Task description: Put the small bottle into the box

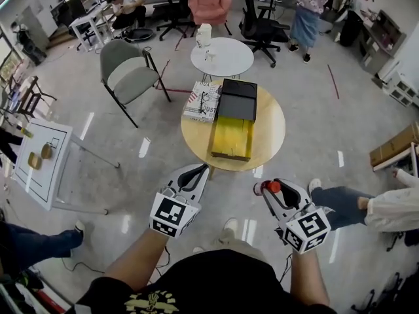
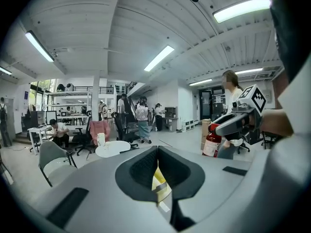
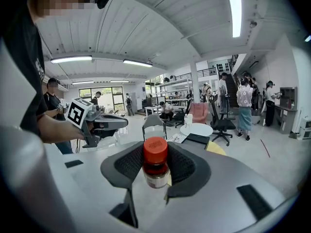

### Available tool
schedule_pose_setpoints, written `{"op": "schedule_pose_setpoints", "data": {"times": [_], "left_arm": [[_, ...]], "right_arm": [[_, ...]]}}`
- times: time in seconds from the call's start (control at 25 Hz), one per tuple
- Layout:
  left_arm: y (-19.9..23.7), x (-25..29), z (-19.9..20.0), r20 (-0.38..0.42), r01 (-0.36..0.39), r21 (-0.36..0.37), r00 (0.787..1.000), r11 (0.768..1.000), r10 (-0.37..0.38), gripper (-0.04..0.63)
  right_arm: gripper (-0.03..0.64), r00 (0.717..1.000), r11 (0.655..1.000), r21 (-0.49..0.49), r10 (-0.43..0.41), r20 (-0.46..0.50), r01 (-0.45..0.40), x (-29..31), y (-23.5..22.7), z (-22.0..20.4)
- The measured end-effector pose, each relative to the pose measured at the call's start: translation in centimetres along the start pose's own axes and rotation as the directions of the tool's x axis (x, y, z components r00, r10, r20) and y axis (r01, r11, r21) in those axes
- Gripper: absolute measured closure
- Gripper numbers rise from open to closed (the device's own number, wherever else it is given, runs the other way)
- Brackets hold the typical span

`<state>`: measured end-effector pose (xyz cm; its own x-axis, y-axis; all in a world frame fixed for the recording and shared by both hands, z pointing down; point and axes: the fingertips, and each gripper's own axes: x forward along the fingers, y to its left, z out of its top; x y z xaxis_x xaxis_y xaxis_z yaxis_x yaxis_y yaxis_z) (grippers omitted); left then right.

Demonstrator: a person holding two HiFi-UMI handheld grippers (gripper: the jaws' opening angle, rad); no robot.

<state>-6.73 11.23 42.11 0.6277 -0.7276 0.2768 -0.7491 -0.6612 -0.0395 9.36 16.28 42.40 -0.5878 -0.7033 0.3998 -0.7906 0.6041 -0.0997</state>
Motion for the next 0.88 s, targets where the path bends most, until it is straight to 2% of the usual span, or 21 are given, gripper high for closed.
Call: {"op": "schedule_pose_setpoints", "data": {"times": [0.24,0.6,0.88], "left_arm": [[-0.5,2.7,2.9,0.032,0.006,-0.001,0.999,1.0,-0.006,0.577],[0.6,5.4,3.8,0.025,-0.091,-0.001,0.996,0.996,0.091,0.577],[1.8,5.2,2.9,-0.011,-0.161,-0.006,0.987,0.987,0.161,0.577]], "right_arm": [[0.46,0.999,0.999,-0.013,0.034,0.01,-0.034,-0.3,-2.1,0.9],[0.46,0.994,0.993,-0.05,0.11,-0.005,-0.11,1.2,-6.0,2.0],[0.46,0.987,0.985,-0.053,0.163,-0.002,-0.163,3.1,-7.7,2.6]]}}
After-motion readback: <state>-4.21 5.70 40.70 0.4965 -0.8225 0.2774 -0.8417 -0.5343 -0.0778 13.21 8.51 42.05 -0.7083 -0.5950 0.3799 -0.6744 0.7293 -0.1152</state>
